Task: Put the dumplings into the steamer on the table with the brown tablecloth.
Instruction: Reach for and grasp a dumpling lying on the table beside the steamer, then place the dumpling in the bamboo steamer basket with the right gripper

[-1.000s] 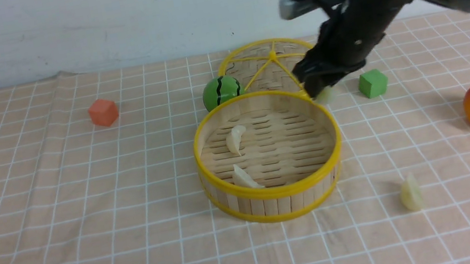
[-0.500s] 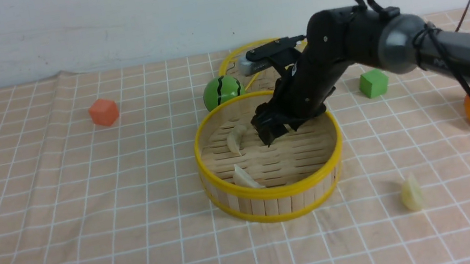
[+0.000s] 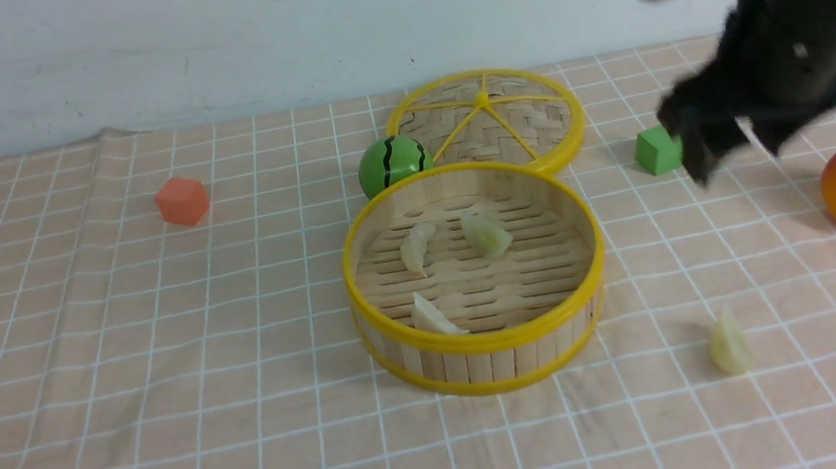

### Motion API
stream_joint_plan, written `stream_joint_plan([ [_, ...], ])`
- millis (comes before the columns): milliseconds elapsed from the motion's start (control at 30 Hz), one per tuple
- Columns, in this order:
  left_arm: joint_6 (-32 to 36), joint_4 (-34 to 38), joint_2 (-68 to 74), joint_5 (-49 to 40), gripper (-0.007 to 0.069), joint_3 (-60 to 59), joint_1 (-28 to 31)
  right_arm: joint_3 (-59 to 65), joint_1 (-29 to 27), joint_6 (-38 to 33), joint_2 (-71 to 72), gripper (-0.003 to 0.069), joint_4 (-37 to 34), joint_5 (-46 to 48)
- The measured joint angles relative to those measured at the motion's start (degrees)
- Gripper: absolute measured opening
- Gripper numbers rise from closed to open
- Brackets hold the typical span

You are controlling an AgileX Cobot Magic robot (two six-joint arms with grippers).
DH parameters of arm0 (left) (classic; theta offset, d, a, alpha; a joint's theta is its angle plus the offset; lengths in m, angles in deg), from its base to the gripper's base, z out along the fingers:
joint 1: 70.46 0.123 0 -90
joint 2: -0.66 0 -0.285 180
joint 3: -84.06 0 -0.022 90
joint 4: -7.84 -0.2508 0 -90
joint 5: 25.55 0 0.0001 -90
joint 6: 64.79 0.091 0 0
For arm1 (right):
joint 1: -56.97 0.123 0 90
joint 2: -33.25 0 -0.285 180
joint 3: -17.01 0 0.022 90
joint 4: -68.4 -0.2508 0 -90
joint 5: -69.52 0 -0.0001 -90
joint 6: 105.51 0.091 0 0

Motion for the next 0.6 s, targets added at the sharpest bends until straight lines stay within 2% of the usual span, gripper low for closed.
stream_joint_plan([
  [133, 0.00, 0.56, -0.01, 0.94, 0.0116, -0.11, 0.00, 9.14, 0.00, 0.00, -1.32, 0.0507, -0.23, -3.87],
  [200, 0.00, 1.45, -0.01, 1.88, 0.0120, -0.11, 0.00, 13.79, 0.01, 0.00, -2.10, 0.0505, -1.07, -11.63],
  [300, 0.00, 1.66, -0.01, 2.10, 0.0119, -0.11, 0.00, 15.55, 0.01, 0.00, -2.78, 0.0502, -1.86, -15.91],
  [400, 0.00, 1.72, -0.01, 2.10, 0.0119, -0.11, 0.00, 16.45, 0.01, 0.00, -4.44, 0.0463, -3.15, -19.38],
  [433, 0.00, 1.72, -0.01, 2.10, 0.0120, -0.11, 0.00, 16.57, 0.01, 0.00, -5.22, 0.0445, -3.15, -19.71],
  [500, 0.00, 1.72, -0.01, 2.10, 0.0120, -0.11, 0.00, 16.78, 0.01, 0.00, -7.16, 0.0355, -2.74, -20.00],
  [533, 0.00, 1.72, -0.01, 2.10, 0.0120, -0.11, 0.00, 16.87, 0.01, 0.00, -7.36, 0.0347, -2.74, -20.00],
  [567, 0.00, 1.72, -0.01, 2.03, 0.0122, -0.11, 0.00, 16.91, 0.01, 0.00, -7.57, 0.0272, -2.74, -19.72],
  [600, 0.00, 1.72, -0.01, 1.99, 0.0123, -0.11, 0.00, 16.60, 0.01, 0.00, -7.38, 0.0251, -2.74, -19.37],
])
